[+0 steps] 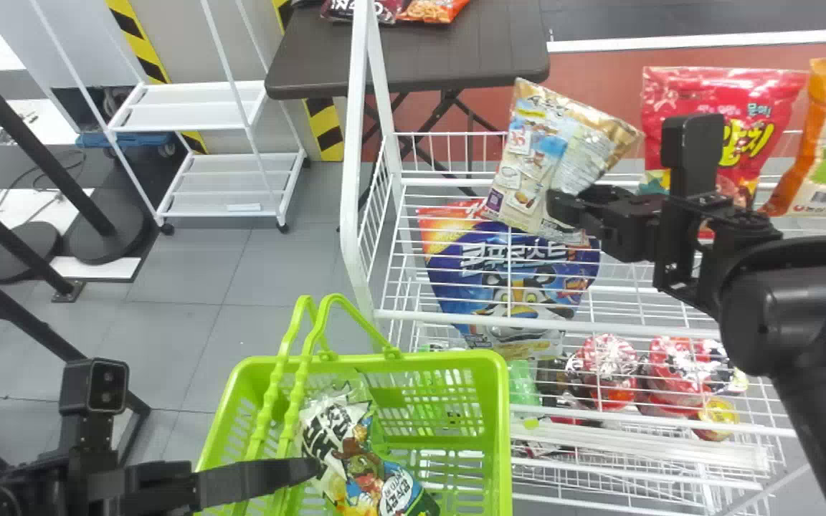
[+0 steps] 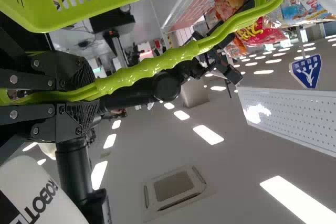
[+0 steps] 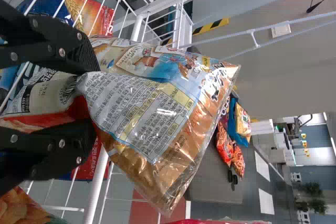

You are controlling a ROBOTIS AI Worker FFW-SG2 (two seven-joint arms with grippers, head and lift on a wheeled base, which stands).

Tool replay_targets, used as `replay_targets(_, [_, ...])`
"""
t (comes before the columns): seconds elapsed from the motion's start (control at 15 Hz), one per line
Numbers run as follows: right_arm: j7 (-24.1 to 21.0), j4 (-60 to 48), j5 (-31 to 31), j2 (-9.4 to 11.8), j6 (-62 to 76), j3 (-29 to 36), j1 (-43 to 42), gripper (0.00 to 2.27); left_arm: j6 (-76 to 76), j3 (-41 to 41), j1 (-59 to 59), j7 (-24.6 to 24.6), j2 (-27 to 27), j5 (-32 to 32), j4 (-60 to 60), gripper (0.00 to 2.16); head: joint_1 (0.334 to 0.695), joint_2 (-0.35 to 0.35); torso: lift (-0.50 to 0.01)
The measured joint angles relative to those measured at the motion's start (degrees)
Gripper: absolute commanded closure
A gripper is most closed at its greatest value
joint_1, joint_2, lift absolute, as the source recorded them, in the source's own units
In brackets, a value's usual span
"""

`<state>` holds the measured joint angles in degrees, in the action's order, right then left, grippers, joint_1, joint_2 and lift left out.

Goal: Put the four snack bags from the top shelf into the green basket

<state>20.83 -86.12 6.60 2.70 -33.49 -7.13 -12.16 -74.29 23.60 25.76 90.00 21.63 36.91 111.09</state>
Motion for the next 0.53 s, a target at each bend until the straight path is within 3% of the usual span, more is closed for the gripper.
replay_targets(0.27, [0.3, -3.5, 0.5, 0.2, 1.3, 1.3, 3.4, 2.25, 0.2, 0.2, 0.2, 0.0, 0.2, 0.1, -0.1, 2.15, 0.695, 0.155, 0.0])
replay_targets(0.53, [0.6, -22.7, 4.9, 0.3, 3.2, 5.1, 17.2, 2.25, 0.3, 0.5, 0.5, 0.0, 0.3, 0.1, -0.4, 2.15, 0.695, 0.148, 0.0])
